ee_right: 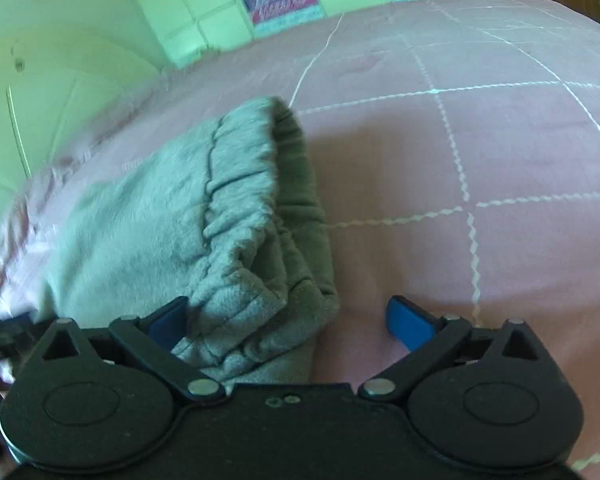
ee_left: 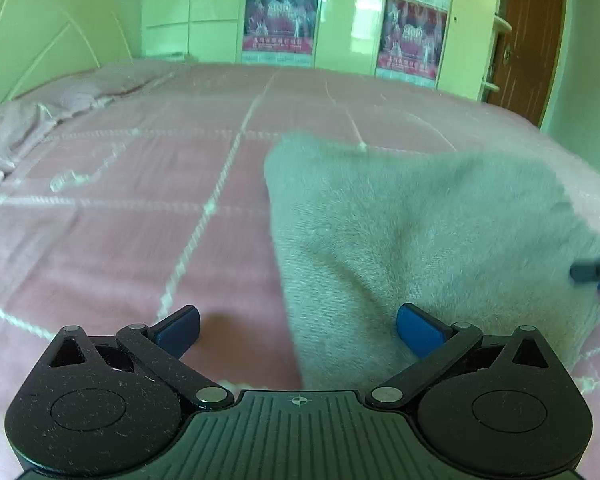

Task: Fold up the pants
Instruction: 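Lay the folded sweatpants on the bed and open both grippers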

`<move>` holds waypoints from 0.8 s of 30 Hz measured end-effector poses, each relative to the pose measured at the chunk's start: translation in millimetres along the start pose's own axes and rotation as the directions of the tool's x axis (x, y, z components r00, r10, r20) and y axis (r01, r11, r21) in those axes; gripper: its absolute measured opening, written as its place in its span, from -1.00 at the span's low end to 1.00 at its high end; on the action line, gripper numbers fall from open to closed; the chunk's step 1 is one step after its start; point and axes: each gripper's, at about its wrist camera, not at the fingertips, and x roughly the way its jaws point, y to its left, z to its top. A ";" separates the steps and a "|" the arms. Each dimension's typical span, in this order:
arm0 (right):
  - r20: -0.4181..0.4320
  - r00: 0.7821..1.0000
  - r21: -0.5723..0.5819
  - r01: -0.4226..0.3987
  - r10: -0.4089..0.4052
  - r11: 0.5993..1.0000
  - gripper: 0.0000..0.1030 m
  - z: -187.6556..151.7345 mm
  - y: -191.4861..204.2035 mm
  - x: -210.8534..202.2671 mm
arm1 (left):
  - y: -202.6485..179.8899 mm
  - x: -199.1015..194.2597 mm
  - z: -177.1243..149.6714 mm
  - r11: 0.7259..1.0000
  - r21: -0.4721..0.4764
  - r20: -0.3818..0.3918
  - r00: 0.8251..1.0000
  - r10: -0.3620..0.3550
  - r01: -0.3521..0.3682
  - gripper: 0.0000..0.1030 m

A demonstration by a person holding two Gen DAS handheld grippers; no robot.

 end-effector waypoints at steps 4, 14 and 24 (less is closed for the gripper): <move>0.066 0.998 -0.042 0.021 -0.019 0.999 0.88 2.0 20.8 -31.1 | 10.0 -13.1 13.6 0.999 -0.029 -0.016 1.000 0.014 -0.014 1.00; 0.177 0.984 -0.071 -0.008 0.021 0.997 0.88 -28.1 48.9 -129.0 | -18.3 -131.0 6.9 0.997 0.060 0.080 0.996 0.043 -0.048 1.00; 0.333 0.941 -0.099 -0.022 0.054 0.995 0.88 -122.9 81.5 -241.2 | -49.4 -252.0 -69.0 0.998 0.058 0.149 0.989 0.021 -0.030 1.00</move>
